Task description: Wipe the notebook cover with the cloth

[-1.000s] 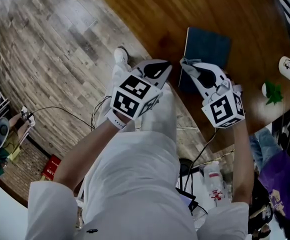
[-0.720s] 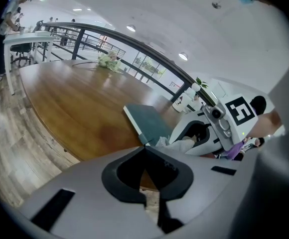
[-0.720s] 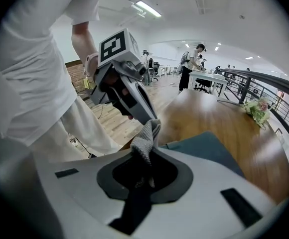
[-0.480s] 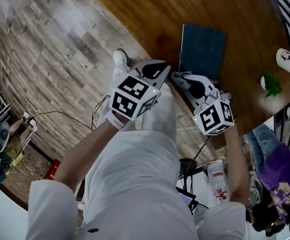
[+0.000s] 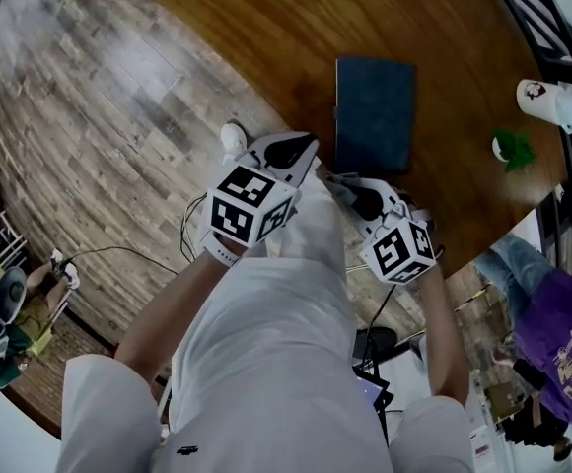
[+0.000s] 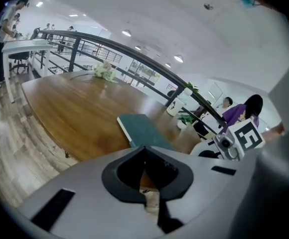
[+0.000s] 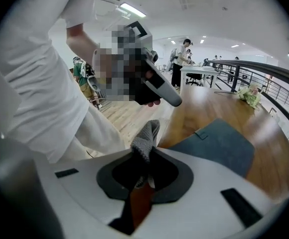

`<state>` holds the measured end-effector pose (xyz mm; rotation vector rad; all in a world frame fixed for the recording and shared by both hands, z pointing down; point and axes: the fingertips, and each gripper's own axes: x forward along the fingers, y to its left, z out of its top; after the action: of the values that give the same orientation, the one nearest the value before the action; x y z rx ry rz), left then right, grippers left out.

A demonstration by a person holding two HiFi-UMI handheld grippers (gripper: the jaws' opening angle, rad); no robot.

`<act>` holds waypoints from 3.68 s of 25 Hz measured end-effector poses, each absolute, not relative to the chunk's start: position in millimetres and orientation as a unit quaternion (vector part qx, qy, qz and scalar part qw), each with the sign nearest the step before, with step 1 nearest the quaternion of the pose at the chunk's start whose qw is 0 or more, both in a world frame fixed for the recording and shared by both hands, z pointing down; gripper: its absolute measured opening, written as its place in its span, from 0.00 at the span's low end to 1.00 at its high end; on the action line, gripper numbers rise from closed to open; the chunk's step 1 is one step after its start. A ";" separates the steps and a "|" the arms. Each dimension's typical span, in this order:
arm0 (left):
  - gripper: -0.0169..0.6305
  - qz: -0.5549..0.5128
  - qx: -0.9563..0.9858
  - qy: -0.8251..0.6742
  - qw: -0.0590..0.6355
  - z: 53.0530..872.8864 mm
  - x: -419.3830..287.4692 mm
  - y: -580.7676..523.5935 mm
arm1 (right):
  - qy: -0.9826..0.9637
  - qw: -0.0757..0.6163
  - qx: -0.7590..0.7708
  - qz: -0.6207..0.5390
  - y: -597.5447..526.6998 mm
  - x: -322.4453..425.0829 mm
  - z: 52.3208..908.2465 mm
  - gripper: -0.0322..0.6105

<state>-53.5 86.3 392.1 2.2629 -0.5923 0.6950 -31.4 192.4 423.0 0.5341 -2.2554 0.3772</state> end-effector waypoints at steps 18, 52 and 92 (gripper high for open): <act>0.05 0.178 0.909 -0.254 0.280 263.8 -73.1 72.5 | -0.830 0.231 0.481 0.162 140.6 8.4 269.5 0.11; 0.05 0.016 0.951 -0.284 0.118 74.5 -112.9 70.7 | -0.722 0.081 0.687 0.014 161.6 86.9 81.1 0.11; 0.05 0.015 0.947 -0.296 0.126 75.2 -111.3 68.3 | -0.734 0.068 0.676 0.024 161.4 70.6 82.4 0.11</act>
<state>-111.3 68.3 75.2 2.7570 -0.8612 0.0423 70.6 161.4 82.4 2.0354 -2.2099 0.0709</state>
